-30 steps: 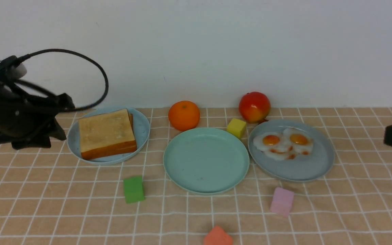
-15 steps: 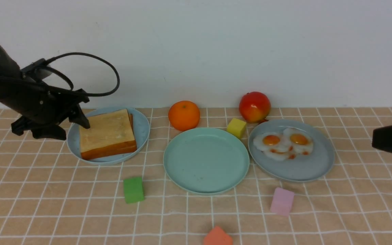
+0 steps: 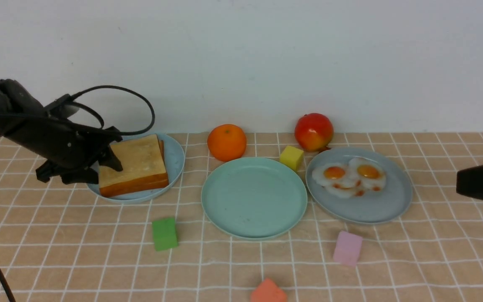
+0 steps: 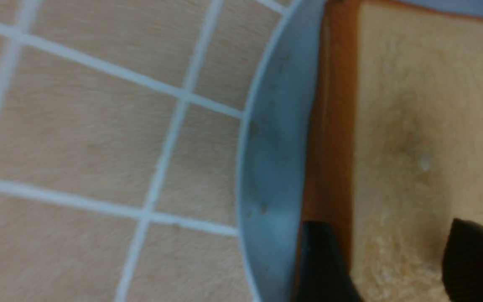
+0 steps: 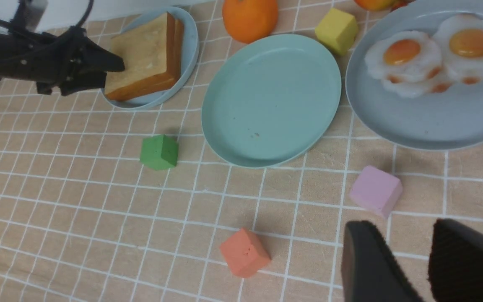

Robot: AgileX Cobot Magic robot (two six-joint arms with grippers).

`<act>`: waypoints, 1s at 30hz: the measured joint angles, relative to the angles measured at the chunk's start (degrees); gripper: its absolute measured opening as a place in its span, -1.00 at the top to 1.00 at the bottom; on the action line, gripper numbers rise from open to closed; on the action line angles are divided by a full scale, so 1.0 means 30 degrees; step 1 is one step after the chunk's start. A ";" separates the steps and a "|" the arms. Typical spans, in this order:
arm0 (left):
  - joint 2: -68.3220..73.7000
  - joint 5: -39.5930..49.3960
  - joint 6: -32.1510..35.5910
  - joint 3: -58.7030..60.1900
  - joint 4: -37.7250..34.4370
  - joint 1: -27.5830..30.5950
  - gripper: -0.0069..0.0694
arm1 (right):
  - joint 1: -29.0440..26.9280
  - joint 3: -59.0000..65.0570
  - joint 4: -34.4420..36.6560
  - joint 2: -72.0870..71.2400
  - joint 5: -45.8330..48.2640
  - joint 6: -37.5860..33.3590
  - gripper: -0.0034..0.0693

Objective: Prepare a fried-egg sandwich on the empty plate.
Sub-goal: Use the left arm to grab a slice of bread, then use the left arm to put a slice of bread into the empty plate in the middle

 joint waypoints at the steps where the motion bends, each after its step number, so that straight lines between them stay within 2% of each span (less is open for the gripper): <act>1: 0.0082 0.0000 0.0471 0.0000 -0.0249 0.0000 -0.11 | 0.0000 0.0000 0.0000 0.0000 0.0000 0.0000 0.24; 5: 0.0181 0.0071 0.1238 -0.0091 -0.0330 0.0000 0.27 | 0.0000 0.0000 0.0000 0.0000 0.0015 0.0000 0.24; 6: 0.0181 0.0071 0.1240 -0.0108 -0.0298 0.0000 0.29 | 0.0000 0.0000 0.0000 0.0000 0.0015 0.0000 0.24; 8: 0.0108 0.0155 0.1303 -0.0129 0.0230 0.0000 0.58 | 0.0000 0.0000 0.0000 0.0000 0.0154 0.0000 0.24; 11: -0.0336 0.0485 0.1182 -0.0129 0.1190 0.0000 0.78 | 0.0000 0.0000 0.0000 0.0000 0.0386 0.0000 0.24; 14: -0.1256 0.0587 0.0682 -0.0111 0.2143 0.0000 0.78 | 0.0000 0.0000 0.0000 0.0000 0.0527 0.0000 0.24; 19: -0.3483 0.0702 0.0298 -0.0111 0.2336 0.0000 0.78 | 0.0000 0.0000 0.0000 0.0000 0.0646 0.0000 0.24; 27: -0.5555 0.3403 0.0881 -0.0111 -0.1422 -0.0507 0.78 | 0.0000 0.0000 0.0000 0.0000 0.0773 0.0000 0.24; 29: -0.5608 0.3781 0.1511 -0.0092 -0.1823 -0.1377 0.78 | 0.0000 0.0000 0.0000 0.0000 0.0818 0.0000 0.24; 30: -0.5585 0.3805 0.1855 0.0059 -0.1983 -0.2451 0.78 | 0.0000 0.0000 0.0000 0.0000 0.0885 0.0000 0.24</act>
